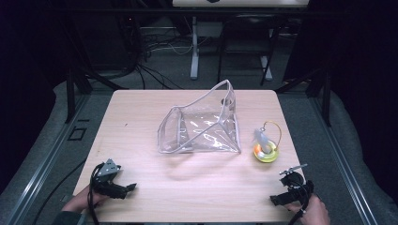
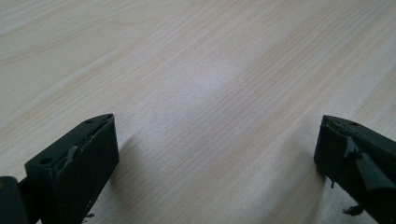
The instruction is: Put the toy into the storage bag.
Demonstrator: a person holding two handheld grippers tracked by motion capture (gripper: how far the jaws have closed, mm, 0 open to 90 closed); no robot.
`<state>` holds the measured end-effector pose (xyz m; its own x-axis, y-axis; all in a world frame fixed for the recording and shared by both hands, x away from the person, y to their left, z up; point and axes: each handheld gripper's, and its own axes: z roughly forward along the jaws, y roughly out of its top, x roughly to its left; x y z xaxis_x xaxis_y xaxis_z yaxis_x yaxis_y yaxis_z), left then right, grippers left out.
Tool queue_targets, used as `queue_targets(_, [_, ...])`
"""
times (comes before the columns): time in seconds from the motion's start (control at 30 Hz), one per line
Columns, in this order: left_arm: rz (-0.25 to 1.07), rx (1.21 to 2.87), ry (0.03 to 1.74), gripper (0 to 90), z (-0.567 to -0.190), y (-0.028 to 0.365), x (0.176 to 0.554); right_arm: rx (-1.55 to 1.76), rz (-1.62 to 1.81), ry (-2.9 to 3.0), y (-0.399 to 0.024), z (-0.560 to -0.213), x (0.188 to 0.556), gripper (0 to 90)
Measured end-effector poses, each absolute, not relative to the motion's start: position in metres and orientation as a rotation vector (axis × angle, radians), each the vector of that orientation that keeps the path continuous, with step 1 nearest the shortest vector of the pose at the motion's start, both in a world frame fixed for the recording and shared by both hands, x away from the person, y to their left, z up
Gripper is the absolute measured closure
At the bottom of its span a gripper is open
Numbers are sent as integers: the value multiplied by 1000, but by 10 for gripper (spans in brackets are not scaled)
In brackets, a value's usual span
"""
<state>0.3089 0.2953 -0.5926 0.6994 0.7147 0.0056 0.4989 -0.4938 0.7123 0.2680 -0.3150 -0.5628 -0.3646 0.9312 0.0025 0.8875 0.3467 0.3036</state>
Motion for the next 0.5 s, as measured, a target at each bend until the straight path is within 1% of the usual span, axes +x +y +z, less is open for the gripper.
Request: queue_targets(0.5, [394,2200,921,1,-593,295,309,1668,367,2434,-315,-562,268,0])
